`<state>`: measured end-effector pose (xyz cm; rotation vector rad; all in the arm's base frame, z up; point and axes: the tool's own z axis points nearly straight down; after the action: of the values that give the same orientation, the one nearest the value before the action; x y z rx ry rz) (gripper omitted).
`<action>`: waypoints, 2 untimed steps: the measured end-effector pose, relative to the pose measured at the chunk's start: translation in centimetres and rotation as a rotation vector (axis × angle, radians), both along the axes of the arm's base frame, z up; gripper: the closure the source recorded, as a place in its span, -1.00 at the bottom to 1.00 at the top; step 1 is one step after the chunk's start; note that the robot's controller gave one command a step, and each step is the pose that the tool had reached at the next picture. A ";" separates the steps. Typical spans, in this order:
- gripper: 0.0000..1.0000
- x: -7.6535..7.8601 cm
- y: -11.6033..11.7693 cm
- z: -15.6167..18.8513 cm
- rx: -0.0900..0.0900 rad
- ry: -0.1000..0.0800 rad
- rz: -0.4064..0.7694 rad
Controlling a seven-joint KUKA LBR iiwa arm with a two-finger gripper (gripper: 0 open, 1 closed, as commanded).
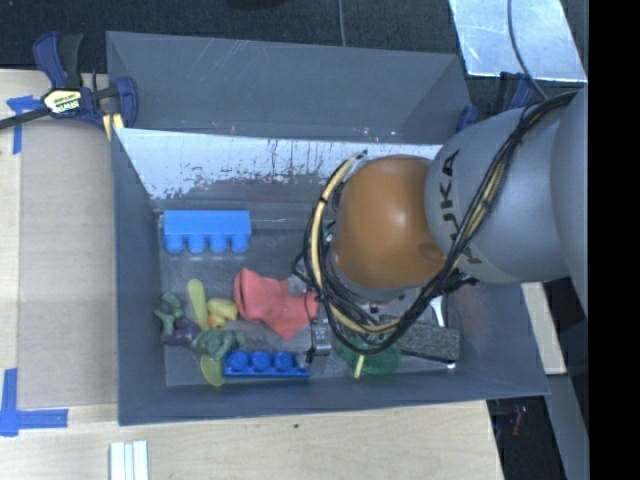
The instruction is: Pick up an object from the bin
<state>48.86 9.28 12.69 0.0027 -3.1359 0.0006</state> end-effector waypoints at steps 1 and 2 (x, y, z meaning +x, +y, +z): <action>1.00 0.2 0.0 0.3 0.001 -0.007 -0.003; -1.00 0.2 0.0 0.3 0.001 -0.007 -0.003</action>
Offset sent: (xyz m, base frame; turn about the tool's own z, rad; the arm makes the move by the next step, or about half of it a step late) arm 0.0000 0.0000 0.0000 0.0000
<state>49.07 9.24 13.02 -0.0027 -3.1433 -0.0009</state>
